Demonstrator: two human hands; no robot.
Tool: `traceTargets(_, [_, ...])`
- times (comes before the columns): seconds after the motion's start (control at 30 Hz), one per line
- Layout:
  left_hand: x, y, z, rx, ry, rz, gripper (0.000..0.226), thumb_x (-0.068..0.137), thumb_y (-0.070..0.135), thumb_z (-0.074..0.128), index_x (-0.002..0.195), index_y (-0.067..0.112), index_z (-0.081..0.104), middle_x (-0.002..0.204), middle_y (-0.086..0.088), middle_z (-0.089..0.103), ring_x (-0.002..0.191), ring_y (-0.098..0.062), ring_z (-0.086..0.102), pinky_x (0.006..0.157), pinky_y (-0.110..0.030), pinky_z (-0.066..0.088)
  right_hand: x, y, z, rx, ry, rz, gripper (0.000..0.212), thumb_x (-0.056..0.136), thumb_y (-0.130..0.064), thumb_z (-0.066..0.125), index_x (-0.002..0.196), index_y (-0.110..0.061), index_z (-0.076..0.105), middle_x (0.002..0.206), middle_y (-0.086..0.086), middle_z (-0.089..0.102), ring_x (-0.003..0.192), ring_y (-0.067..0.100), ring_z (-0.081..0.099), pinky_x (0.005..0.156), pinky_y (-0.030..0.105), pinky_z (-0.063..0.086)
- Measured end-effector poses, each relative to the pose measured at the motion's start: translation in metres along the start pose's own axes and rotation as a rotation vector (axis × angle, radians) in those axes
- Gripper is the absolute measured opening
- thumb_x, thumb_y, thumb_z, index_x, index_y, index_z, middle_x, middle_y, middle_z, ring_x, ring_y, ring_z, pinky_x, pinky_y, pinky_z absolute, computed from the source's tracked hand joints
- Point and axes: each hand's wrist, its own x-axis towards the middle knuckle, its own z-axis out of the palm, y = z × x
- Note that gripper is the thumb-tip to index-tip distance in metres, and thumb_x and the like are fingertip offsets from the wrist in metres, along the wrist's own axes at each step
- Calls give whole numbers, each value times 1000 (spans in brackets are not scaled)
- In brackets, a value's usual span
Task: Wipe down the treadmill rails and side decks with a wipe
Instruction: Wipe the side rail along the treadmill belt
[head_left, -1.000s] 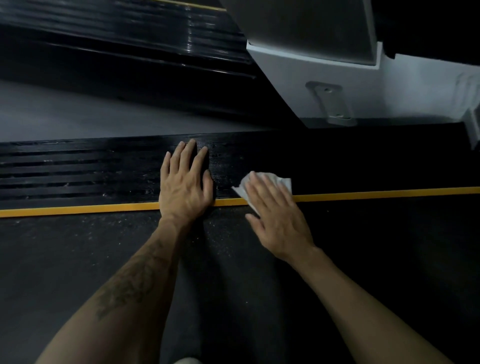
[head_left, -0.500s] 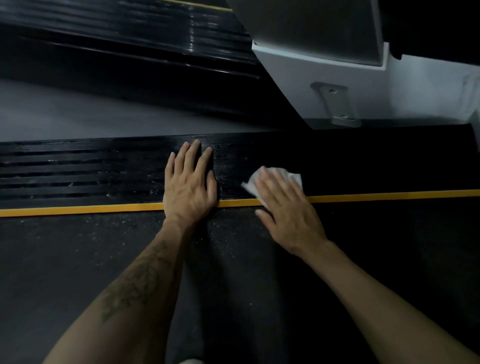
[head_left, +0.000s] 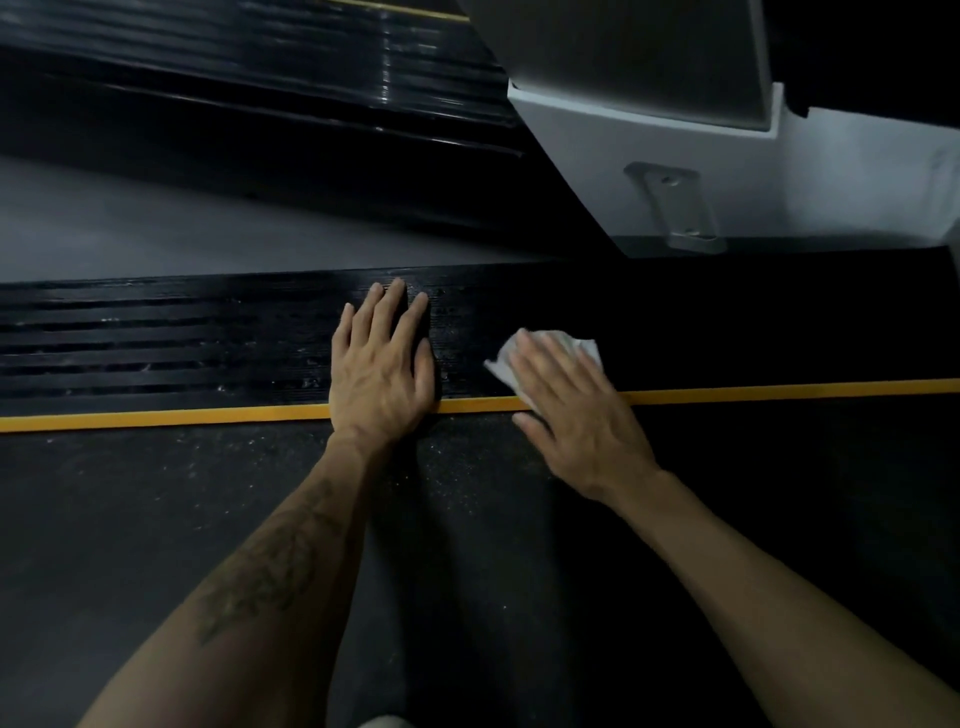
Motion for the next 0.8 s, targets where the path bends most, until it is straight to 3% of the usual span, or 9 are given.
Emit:
traceTargets(0.17, [3, -5, -3, -31, -46, 18, 59, 103, 42, 33, 155, 18, 44, 165, -9, 33, 156, -26, 22, 128, -49, 15, 40, -31, -6, 83, -12, 360, 79, 100, -61, 0, 163, -14, -7, 171, 8, -14, 159, 23, -12, 129, 43, -5])
traceTargets(0.3, [4, -21, -11, 16, -103, 119, 60, 103, 44, 34, 157, 18, 41, 165, -11, 34, 154, -26, 27, 126, -47, 21, 51, -59, -2, 33, -47, 248, 83, 98, -66, -1, 163, -16, -14, 169, 8, -24, 156, 23, -22, 128, 45, -10])
traceTargets(0.4, [10, -34, -23, 8, -99, 167, 60, 102, 43, 35, 152, 12, 47, 159, -14, 42, 146, -31, 39, 119, -51, 35, 39, -48, 1, 16, -11, 107, 82, 101, -65, 11, 165, -14, -5, 172, 6, -14, 158, 21, -14, 129, 48, -1])
traceTargets(0.47, [12, -44, -30, 13, -41, 175, 57, 102, 40, 39, 149, 11, 50, 155, -16, 45, 143, -34, 42, 117, -54, 35, 30, -40, 3, 44, 25, 56, 80, 103, -61, 20, 165, -13, 4, 173, 6, -5, 159, 20, -7, 129, 48, 7])
traceTargets(0.63, [-2, -72, -32, 33, -7, 49, 58, 101, 44, 38, 150, 13, 49, 158, -16, 40, 149, -34, 32, 126, -57, 15, 20, -38, 6, 103, 116, 96, 71, 105, -50, 31, 164, -11, 18, 172, 8, 9, 160, 19, 4, 128, 48, 14])
traceTargets(0.8, [-8, -78, -24, 36, 18, 3, 58, 102, 45, 37, 152, 17, 46, 159, -14, 38, 152, -32, 28, 125, -58, 16, 20, -34, 7, 68, 85, 276, 73, 106, -53, 21, 164, -10, 12, 172, 10, 4, 160, 22, 2, 130, 44, 9])
